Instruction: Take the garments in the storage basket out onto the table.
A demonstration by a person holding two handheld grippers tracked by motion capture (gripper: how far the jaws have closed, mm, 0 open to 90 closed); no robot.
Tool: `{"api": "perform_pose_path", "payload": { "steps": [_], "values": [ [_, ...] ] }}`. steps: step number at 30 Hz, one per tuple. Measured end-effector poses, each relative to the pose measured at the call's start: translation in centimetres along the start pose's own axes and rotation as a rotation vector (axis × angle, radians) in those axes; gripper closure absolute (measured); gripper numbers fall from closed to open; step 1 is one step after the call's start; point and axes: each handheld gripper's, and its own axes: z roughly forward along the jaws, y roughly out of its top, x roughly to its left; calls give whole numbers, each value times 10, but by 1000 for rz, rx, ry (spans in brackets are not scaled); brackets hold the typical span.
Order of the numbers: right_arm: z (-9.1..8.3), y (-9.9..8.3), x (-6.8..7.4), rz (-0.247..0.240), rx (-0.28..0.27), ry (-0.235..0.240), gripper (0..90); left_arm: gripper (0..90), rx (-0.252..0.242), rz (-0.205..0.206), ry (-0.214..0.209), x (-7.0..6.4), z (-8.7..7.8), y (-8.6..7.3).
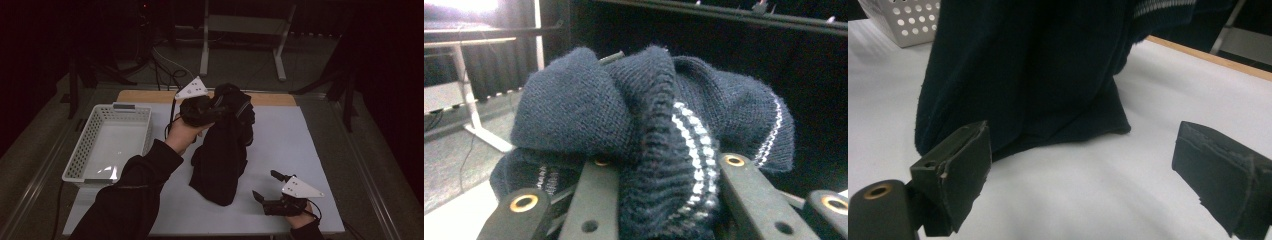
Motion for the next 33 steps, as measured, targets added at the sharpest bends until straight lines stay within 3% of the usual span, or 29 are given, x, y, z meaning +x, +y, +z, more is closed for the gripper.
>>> {"api": "perform_pose_path", "payload": {
  "steps": [3, 4, 6, 7, 9, 13, 19, 22, 27, 33],
  "values": [
    [-1, 0, -1, 5, -3, -2, 92, 717, 47, 24, 21, 1, 6, -9],
    [-1, 0, -1, 8, -4, -2, 92, 680, 74, 13, 18, 2, 8, -12],
    [0, -1, -2, 12, -3, -1, 92, 505, 152, -2, 9, 1, 14, -17],
    [0, -1, -2, 12, -3, -1, 92, 393, 194, 16, 16, 0, 16, -20],
    [0, -1, -2, 11, -1, 2, 92, 257, 245, 53, 28, -4, 19, -27],
    [0, -2, -3, 15, 0, 3, 92, 26, 258, 59, 25, -8, 18, -29],
    [0, -2, -3, 16, -3, 4, 92, 0, 220, 80, 42, -10, 6, -27],
    [1, -2, -3, 16, -2, 7, 92, 0, 225, 83, 48, -11, 0, -29],
    [2, -1, -2, 11, 0, 9, 92, 0, 248, 65, 16, -18, -9, -41],
    [3, 1, 1, 3, 2, 15, 92, 0, 255, 86, -1, -31, -24, -63]
  ]
}}
